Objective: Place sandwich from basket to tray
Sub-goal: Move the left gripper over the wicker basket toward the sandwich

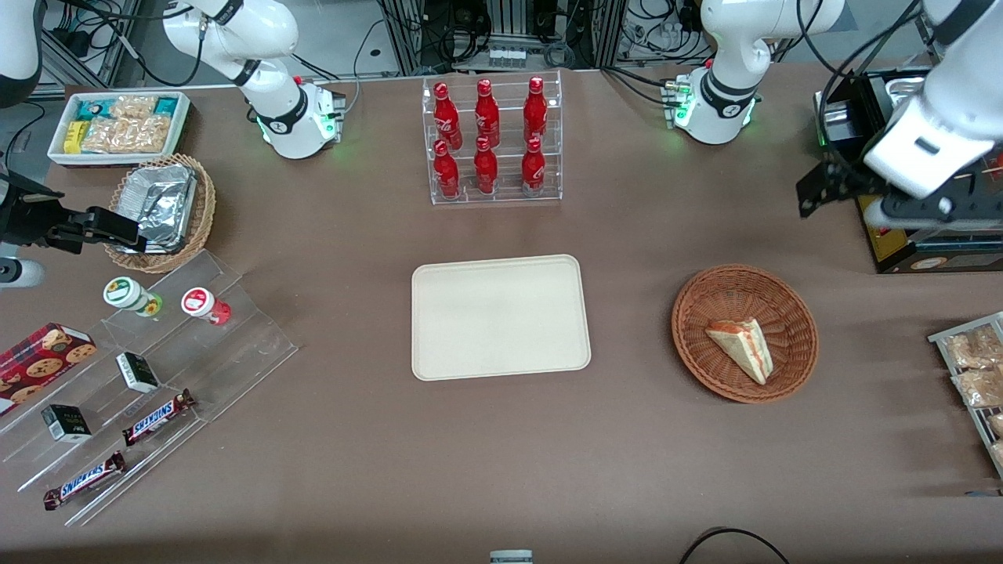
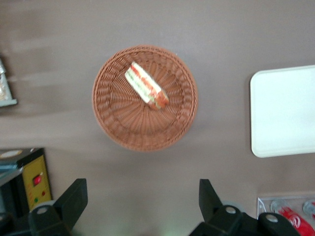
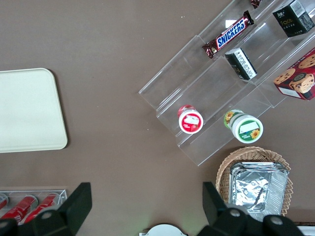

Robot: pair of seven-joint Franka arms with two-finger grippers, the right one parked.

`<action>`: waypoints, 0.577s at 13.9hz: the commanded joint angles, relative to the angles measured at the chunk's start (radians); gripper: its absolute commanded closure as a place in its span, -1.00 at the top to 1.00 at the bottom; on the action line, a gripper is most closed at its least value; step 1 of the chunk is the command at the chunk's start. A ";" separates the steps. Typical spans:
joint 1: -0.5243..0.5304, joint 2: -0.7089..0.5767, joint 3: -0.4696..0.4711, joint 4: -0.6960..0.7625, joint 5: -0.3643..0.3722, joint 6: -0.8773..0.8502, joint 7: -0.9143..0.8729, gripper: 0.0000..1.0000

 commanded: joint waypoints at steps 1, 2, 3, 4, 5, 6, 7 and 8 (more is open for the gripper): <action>0.004 0.061 -0.002 -0.072 -0.002 0.152 -0.031 1.00; 0.005 0.071 -0.002 -0.113 -0.004 0.210 -0.078 1.00; 0.005 0.086 -0.002 -0.150 -0.004 0.267 -0.130 1.00; 0.005 0.101 -0.002 -0.180 -0.004 0.318 -0.175 1.00; 0.005 0.120 -0.002 -0.203 -0.004 0.365 -0.222 1.00; 0.007 0.138 -0.002 -0.220 -0.006 0.401 -0.275 1.00; 0.010 0.158 0.000 -0.223 -0.006 0.428 -0.333 1.00; 0.010 0.181 0.000 -0.221 -0.006 0.450 -0.400 1.00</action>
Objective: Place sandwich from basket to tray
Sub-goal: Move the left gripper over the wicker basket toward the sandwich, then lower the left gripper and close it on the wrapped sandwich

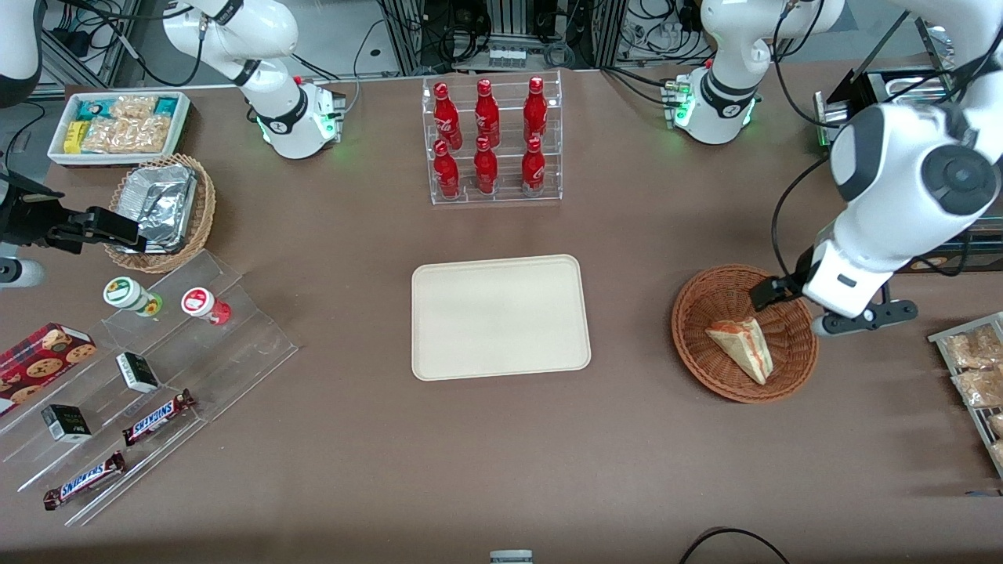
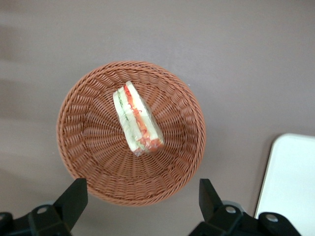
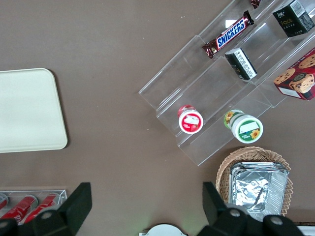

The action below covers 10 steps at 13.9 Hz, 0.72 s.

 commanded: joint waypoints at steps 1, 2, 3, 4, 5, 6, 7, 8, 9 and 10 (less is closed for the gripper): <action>0.006 0.053 -0.002 -0.003 -0.003 0.073 -0.165 1.00; 0.006 0.085 -0.002 -0.008 0.003 0.114 -0.216 1.00; 0.006 0.111 -0.002 -0.006 0.007 0.136 -0.232 1.00; 0.006 0.141 -0.002 0.000 0.008 0.139 -0.236 1.00; 0.005 0.161 0.000 -0.005 0.013 0.147 -0.242 1.00; 0.005 0.167 0.000 -0.014 0.014 0.167 -0.242 1.00; 0.006 0.178 0.003 -0.035 0.014 0.199 -0.241 1.00; 0.006 0.190 0.005 -0.046 0.016 0.208 -0.241 1.00; 0.006 0.207 0.017 -0.052 0.025 0.208 -0.241 1.00; 0.005 0.208 0.029 -0.069 0.043 0.211 -0.244 1.00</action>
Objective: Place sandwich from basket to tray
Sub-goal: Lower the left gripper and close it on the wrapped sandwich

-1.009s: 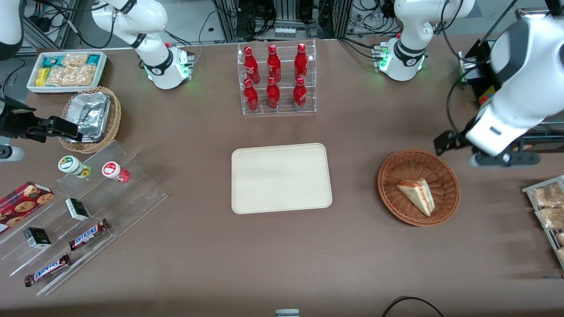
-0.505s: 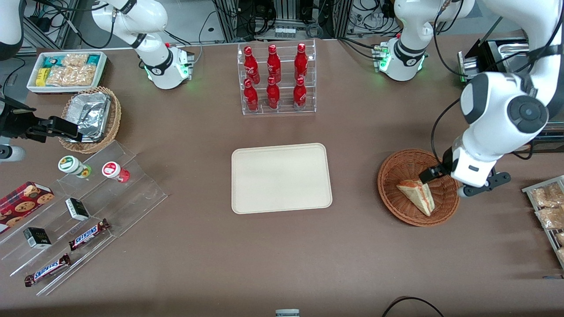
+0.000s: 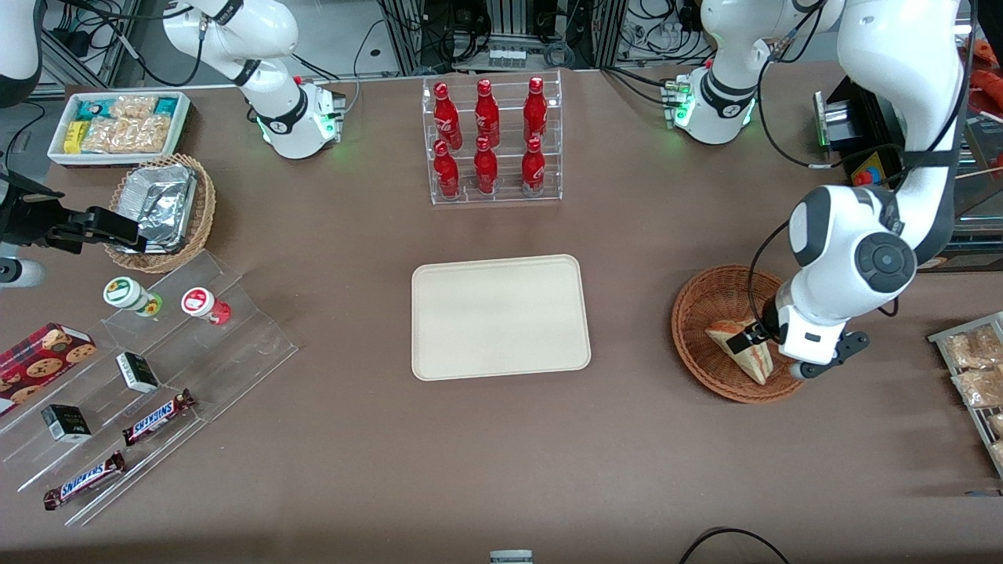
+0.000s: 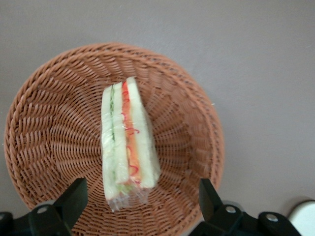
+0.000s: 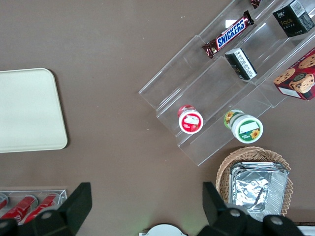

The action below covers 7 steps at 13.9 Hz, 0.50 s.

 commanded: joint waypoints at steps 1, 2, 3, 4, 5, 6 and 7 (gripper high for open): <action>0.003 0.002 0.019 -0.045 0.035 0.040 -0.025 1.00; 0.003 0.002 0.020 -0.068 0.036 0.071 -0.028 1.00; 0.003 0.004 0.024 -0.091 0.035 0.104 -0.032 1.00; 0.003 0.007 0.033 -0.103 0.035 0.133 -0.045 1.00; 0.003 0.013 0.033 -0.103 0.035 0.144 -0.054 1.00; 0.002 0.017 0.033 -0.103 0.033 0.146 -0.063 1.00; 0.002 0.019 0.031 -0.103 0.033 0.146 -0.065 1.00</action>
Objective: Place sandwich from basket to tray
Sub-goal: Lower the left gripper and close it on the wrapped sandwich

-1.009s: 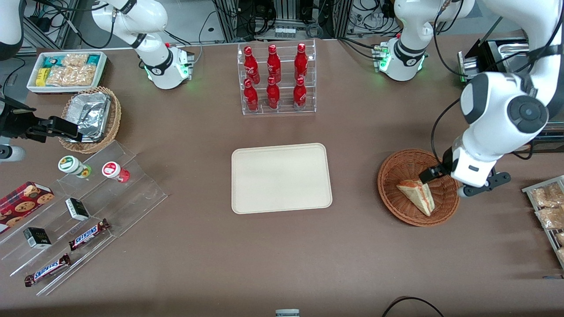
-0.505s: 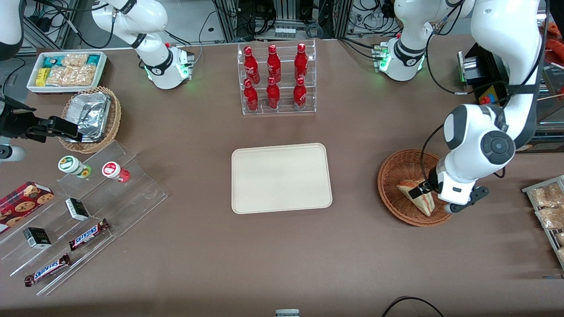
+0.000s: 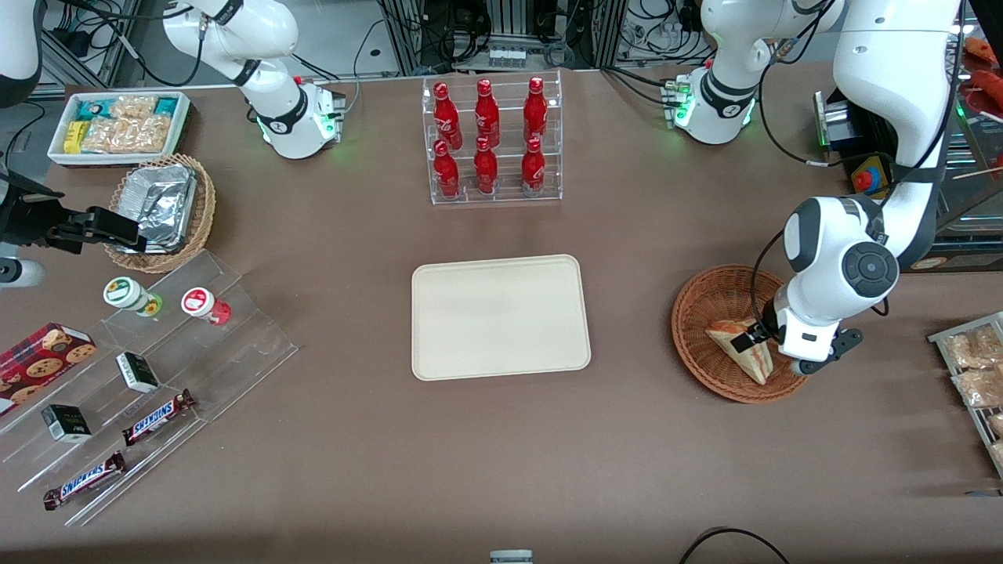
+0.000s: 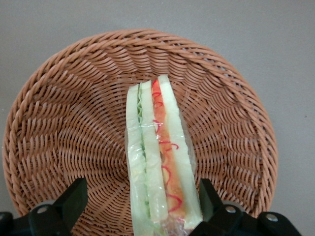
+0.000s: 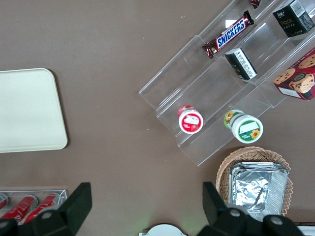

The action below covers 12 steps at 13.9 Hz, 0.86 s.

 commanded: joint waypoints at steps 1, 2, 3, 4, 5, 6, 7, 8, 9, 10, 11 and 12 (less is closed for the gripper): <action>-0.002 0.001 -0.003 -0.009 0.013 0.020 -0.037 1.00; -0.005 0.002 -0.004 -0.009 0.012 0.020 -0.046 1.00; -0.010 0.011 -0.006 -0.009 0.012 0.020 -0.055 1.00; -0.012 0.013 -0.007 -0.009 0.012 0.022 -0.055 1.00; -0.012 0.014 -0.007 -0.012 0.012 0.039 -0.055 1.00; -0.012 0.016 -0.007 -0.018 0.012 0.045 -0.055 1.00; -0.012 0.018 -0.007 -0.018 0.013 0.048 -0.055 0.98; -0.012 0.022 -0.007 -0.018 0.012 0.048 -0.055 0.73; -0.012 0.022 -0.007 -0.013 0.012 0.048 -0.057 0.14; -0.012 0.022 -0.007 -0.010 0.012 0.046 -0.066 -0.57; -0.013 0.021 -0.007 -0.007 0.012 0.043 -0.074 -1.00; -0.013 0.018 -0.009 0.008 0.012 0.036 -0.074 -1.00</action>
